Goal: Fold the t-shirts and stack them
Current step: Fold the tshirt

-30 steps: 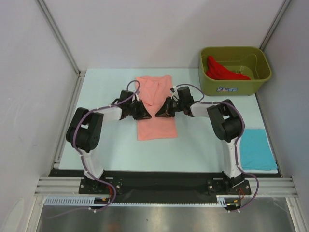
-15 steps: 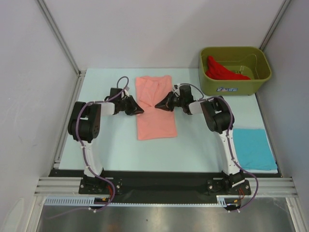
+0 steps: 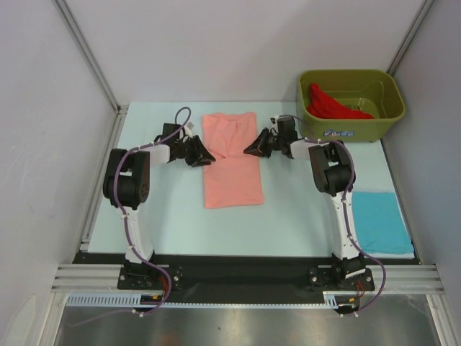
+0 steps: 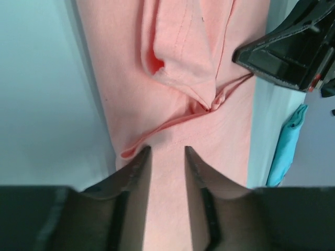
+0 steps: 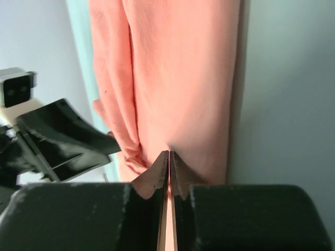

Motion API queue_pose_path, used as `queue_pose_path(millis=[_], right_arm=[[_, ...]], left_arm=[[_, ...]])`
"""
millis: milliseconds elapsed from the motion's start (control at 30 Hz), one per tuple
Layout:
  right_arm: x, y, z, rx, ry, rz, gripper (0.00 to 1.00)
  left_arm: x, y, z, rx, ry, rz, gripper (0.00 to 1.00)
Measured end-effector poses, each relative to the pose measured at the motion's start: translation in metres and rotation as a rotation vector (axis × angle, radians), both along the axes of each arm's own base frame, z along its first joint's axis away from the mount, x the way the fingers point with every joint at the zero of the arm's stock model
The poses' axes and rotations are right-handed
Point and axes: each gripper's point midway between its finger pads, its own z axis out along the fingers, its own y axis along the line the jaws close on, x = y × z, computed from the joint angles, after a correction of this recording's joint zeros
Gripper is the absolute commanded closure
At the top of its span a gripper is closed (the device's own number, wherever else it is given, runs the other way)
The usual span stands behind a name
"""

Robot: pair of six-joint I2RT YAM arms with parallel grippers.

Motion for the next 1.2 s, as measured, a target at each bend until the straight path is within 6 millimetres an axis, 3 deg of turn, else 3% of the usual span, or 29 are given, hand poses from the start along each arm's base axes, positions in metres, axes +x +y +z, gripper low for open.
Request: queue_pose_path(millis=[100,200,333,400,467,567,600,733,833,1033,1100,1200], right_arm=[[0.007,-0.008,0.002,-0.088,-0.008,0.019,0.92],[0.002,-0.019,0.008,-0.181,-0.008,0.032,0.92],[-0.013,-0.025,0.039,-0.237,-0.026,0.057,0.91],[-0.022,-0.023,0.057,-0.234,-0.062,0.074,0.91],[-0.040,-0.017,0.072,-0.211,-0.088,0.103,0.91],[-0.074,-0.002,0.068,-0.186,-0.076,0.169,0.92],[-0.087,0.003,0.061,-0.182,-0.059,0.195,0.92],[-0.144,0.015,0.018,-0.192,0.056,0.286,0.93],[-0.178,0.010,-0.004,-0.193,0.143,0.323,0.93],[-0.180,-0.008,0.016,-0.269,0.072,0.325,0.93],[-0.181,-0.006,0.030,-0.288,0.037,0.341,0.92],[-0.185,0.013,0.051,-0.278,-0.020,0.389,0.93]], left_arm=[[-0.003,0.005,0.012,0.026,0.005,0.009,0.57],[-0.012,0.008,0.040,0.026,-0.038,0.016,0.59],[-0.044,0.005,0.070,-0.022,-0.097,0.024,0.63],[-0.063,0.003,0.062,-0.042,-0.087,0.028,0.64],[-0.086,0.004,0.036,-0.046,-0.020,0.038,0.64],[-0.121,0.007,-0.007,-0.037,0.116,0.055,0.65],[-0.127,0.006,-0.011,-0.059,0.140,0.055,0.66],[-0.125,0.005,-0.011,-0.066,0.123,0.059,0.67],[-0.126,0.008,-0.012,-0.043,0.122,0.066,0.67],[-0.140,0.018,-0.001,0.075,0.099,0.082,0.60],[-0.149,0.014,0.015,0.096,0.069,0.068,0.59],[-0.157,-0.003,0.047,0.071,-0.019,0.024,0.60]])
